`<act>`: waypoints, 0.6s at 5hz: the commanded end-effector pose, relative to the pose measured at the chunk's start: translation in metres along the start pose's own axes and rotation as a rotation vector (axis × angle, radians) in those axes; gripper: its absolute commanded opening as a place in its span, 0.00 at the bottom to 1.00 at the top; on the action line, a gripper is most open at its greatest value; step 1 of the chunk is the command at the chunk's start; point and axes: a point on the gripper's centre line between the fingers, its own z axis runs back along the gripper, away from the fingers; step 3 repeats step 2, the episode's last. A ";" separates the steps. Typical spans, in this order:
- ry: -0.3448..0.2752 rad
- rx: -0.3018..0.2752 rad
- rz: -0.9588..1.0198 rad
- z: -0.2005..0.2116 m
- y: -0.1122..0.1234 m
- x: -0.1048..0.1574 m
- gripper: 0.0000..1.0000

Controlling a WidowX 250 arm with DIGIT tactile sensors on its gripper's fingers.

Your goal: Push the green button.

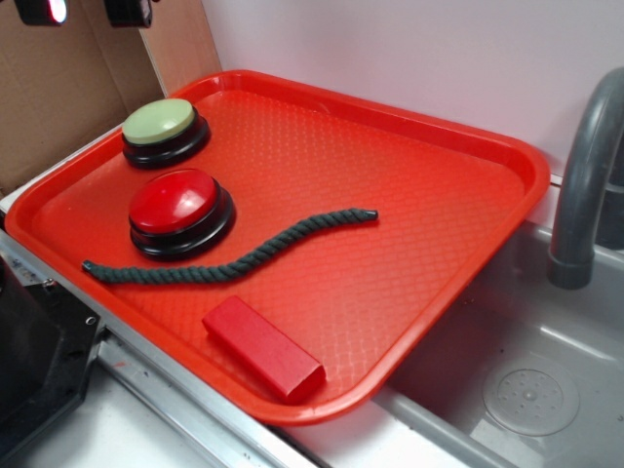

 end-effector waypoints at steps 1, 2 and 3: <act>-0.098 -0.022 0.000 0.037 0.011 0.005 1.00; -0.127 0.008 0.001 0.049 0.010 -0.008 1.00; -0.127 0.008 0.001 0.049 0.010 -0.008 1.00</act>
